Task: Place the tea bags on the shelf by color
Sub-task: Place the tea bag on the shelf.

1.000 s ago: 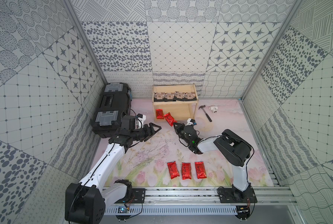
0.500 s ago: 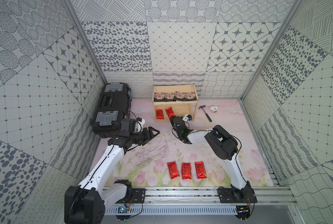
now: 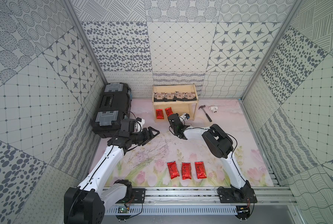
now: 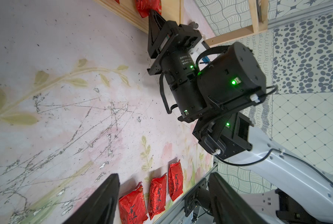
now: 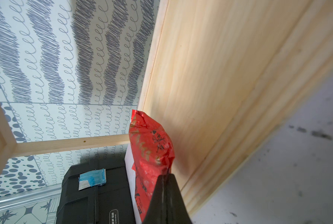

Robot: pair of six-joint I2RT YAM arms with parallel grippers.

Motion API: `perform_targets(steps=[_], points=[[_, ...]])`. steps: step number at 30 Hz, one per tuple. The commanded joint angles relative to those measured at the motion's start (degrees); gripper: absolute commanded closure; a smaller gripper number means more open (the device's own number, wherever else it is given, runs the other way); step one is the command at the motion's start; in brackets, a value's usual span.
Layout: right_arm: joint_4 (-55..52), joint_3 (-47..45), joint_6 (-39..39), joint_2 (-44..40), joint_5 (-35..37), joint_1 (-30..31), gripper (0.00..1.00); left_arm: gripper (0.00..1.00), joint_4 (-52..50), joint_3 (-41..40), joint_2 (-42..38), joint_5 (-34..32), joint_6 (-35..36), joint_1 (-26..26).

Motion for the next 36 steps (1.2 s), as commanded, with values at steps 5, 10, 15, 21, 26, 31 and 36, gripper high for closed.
perform_targets(steps=[5, 10, 15, 21, 26, 31, 36], points=[[-2.44, 3.71, 1.41, 3.10, 0.52, 0.37, 1.00, 0.23, -0.75, -0.30, -0.40, 0.86, 1.92, 0.14], [-3.01, 5.81, 1.56, 4.30, 0.01, 0.45, 1.00, 0.23, -0.50, -0.34, -0.56, 1.31, 1.96, 0.12], [-3.97, 7.71, 1.74, 5.36, -0.35, 0.48, 1.00, 0.23, -0.45, -0.46, -0.70, 1.58, 2.12, 0.15], [-4.31, 9.31, 2.01, 6.38, -1.24, 0.77, 0.96, 0.23, -0.28, -0.40, -0.74, 1.93, 2.13, 0.09], [-4.87, 9.64, 2.26, 6.56, -1.24, 1.04, 0.94, 0.23, -0.32, -0.36, -0.82, 2.02, 2.22, 0.24], [-4.96, 9.63, 2.46, 6.67, -1.48, 1.32, 0.89, 0.23, -0.35, -0.40, -0.92, 2.10, 2.22, 0.21], [-4.79, 9.36, 2.29, 6.37, -1.88, 1.54, 0.73, 0.24, -0.31, -0.33, -1.00, 2.10, 2.27, 0.17]])
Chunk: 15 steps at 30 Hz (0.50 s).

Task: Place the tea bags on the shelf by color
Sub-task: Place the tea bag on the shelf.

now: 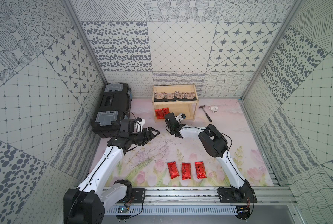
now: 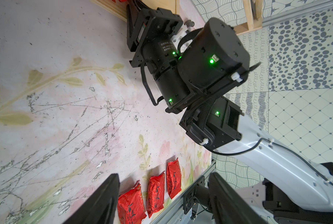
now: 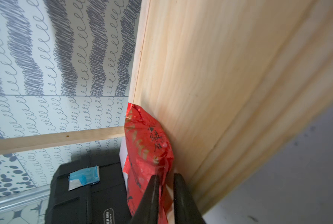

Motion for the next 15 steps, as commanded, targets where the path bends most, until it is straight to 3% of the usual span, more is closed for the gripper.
perform_targets(steps=[1, 9, 15], points=[[1.01, 0.38, -0.38, 0.93, -0.43, 0.45, 0.69, 0.24, -0.42, -0.16, -0.40, 1.06, 1.97, 0.15], [4.74, -8.74, -3.41, -6.12, -2.73, 0.52, 0.43, 0.23, 0.31, -0.49, -0.06, 1.58, 1.40, 0.52], [8.74, -26.05, -14.30, -20.41, -8.88, 1.58, 0.36, 0.24, 1.16, -2.35, 0.51, 0.65, -0.85, 0.32]])
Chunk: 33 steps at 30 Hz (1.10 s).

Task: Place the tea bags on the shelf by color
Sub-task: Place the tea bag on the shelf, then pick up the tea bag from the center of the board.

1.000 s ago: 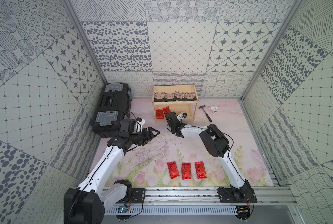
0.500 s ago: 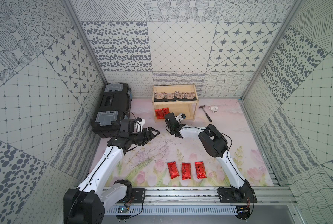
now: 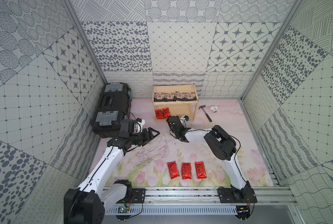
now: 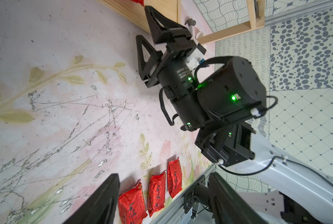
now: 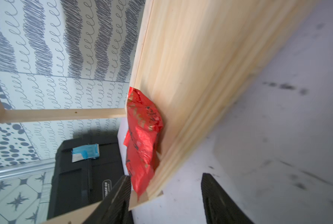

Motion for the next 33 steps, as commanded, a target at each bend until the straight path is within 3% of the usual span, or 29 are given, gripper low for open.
perform_targets(steps=[1, 5, 8, 12, 14, 21, 33], points=[[2.35, -9.18, -9.77, -9.99, -4.88, 1.36, 0.36, 0.25, 1.62, -1.95, 0.51, 0.30, -1.64, -0.13], [1.50, -23.91, -24.30, -24.68, -9.38, 3.29, 0.38, 0.26, 6.43, -7.46, -0.03, -2.18, -6.63, -2.78], [-0.69, -31.74, -40.56, -33.94, -11.39, 6.92, 0.44, 0.26, 10.11, -11.26, -0.04, -4.58, -8.80, -6.26], [-8.16, -37.00, -59.05, -41.44, -7.34, 17.84, 0.47, 0.25, 14.92, -14.69, 1.02, -4.63, -9.50, -8.73], [-9.49, -38.36, -64.02, -42.29, -4.45, 23.21, 0.51, 0.25, 16.60, -16.30, 1.52, -5.07, -9.40, -10.17], [-13.53, -39.14, -68.29, -39.72, 1.05, 33.67, 0.57, 0.25, 20.42, -20.70, 2.67, -6.97, -9.05, -11.71], [-13.40, -44.21, -65.15, -40.52, 1.58, 35.84, 0.63, 0.26, 28.86, -21.87, 11.42, -3.66, -10.00, -14.28]])
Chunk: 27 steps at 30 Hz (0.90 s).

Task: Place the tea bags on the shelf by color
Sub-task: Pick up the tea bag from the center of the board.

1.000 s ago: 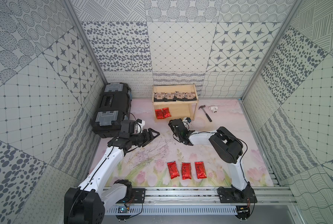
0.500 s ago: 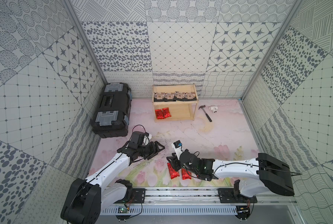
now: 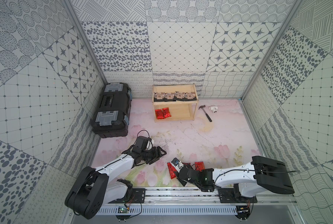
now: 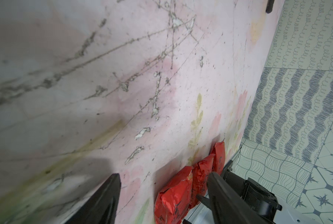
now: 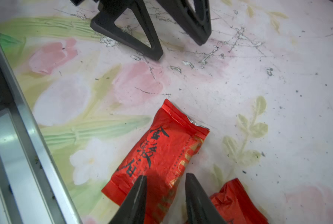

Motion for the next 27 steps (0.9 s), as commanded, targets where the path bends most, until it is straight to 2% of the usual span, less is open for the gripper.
perform_targets(steps=[1, 6, 13, 21, 27], points=[[1.35, -0.12, 0.42, 0.32, 1.45, 0.48, 0.63, 0.26, 7.40, 0.14, 2.94, 1.85, -0.35, -0.84], [4.56, 0.01, -0.31, 2.42, 2.00, -0.18, 0.63, 0.30, 8.45, 0.41, 4.03, 3.69, 0.15, -0.93], [7.66, 0.77, -2.08, 4.94, -0.59, -3.08, 0.63, 0.42, 9.43, -1.75, 1.22, 3.70, -0.02, -0.93], [9.04, 1.41, -3.92, 5.66, -2.81, -5.65, 0.63, 0.42, 12.33, -6.14, -3.10, 4.55, 0.70, -0.87], [8.78, 1.24, -4.93, 4.82, -4.06, -7.11, 0.63, 0.41, 20.01, -7.41, 1.68, 5.54, 2.05, -0.93]])
